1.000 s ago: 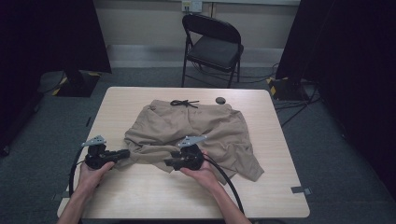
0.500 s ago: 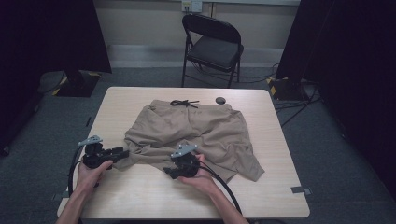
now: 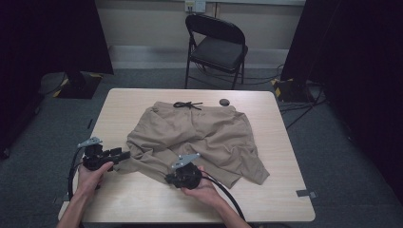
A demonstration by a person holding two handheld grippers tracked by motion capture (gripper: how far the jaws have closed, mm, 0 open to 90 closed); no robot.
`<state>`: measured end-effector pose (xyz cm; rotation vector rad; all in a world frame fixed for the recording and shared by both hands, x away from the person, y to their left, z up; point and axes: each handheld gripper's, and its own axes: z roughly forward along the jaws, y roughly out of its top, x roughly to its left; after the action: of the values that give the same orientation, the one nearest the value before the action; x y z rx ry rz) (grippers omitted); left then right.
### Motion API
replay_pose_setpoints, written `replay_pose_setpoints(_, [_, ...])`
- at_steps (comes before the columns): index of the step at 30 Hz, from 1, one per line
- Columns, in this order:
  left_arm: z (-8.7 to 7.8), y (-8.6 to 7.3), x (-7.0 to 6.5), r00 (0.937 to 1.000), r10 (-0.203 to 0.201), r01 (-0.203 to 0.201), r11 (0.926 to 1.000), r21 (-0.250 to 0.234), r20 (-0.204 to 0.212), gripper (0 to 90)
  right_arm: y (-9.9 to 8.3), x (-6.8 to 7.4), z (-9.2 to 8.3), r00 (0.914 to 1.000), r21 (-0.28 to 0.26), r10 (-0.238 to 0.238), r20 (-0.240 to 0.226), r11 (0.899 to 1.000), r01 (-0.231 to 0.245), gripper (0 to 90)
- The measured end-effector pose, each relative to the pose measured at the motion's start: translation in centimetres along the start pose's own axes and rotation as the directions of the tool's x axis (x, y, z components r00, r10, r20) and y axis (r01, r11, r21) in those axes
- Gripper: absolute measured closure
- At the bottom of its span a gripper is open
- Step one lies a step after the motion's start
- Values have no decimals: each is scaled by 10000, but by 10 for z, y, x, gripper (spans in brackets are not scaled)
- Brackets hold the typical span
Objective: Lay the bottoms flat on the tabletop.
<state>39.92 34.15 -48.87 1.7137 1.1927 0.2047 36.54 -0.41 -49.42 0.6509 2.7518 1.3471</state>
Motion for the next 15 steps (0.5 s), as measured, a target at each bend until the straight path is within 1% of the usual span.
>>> replay_pose_setpoints(1, [-1,1,0,10000,18,-18,10000,-49,-28,404,-1,4,0,9995,29,-85,-299,10000,86,842])
replay_pose_setpoints(3, [-1,2,-1,9999,68,-69,9999,-83,-92,390,-1,8,1,9990,12,-93,-436,10000,94,844])
replay_pose_setpoints(4, [-1,2,-2,9999,59,-59,10000,-56,-104,382,-1,10,2,9982,63,12,-606,10000,-8,844])
replay_pose_setpoints(6, [1,1,-4,9997,193,-192,9998,60,-173,374,-3,14,3,9980,317,-193,-598,9993,212,845])
replay_pose_setpoints(7, [2,1,-4,9993,299,-296,9995,138,-226,370,-4,16,1,9976,407,-202,-659,9989,230,845])
replay_pose_setpoints(9, [5,1,-5,9991,409,-405,9988,275,-141,363,-7,20,-4,9965,389,-192,-818,9990,224,846])
replay_pose_setpoints(12, [12,0,-9,9974,662,-647,9966,519,-268,359,-13,27,-13,9952,340,-260,-940,9990,293,846])
replay_pose_setpoints(13, [14,0,-10,9967,766,-748,9954,604,-272,356,-15,29,-15,9943,335,-361,-1004,9987,396,846])
replay_pose_setpoints(15, [19,-1,-12,9965,783,-758,9940,789,-289,361,-20,33,-18,9942,424,-385,-1009,9982,430,844])
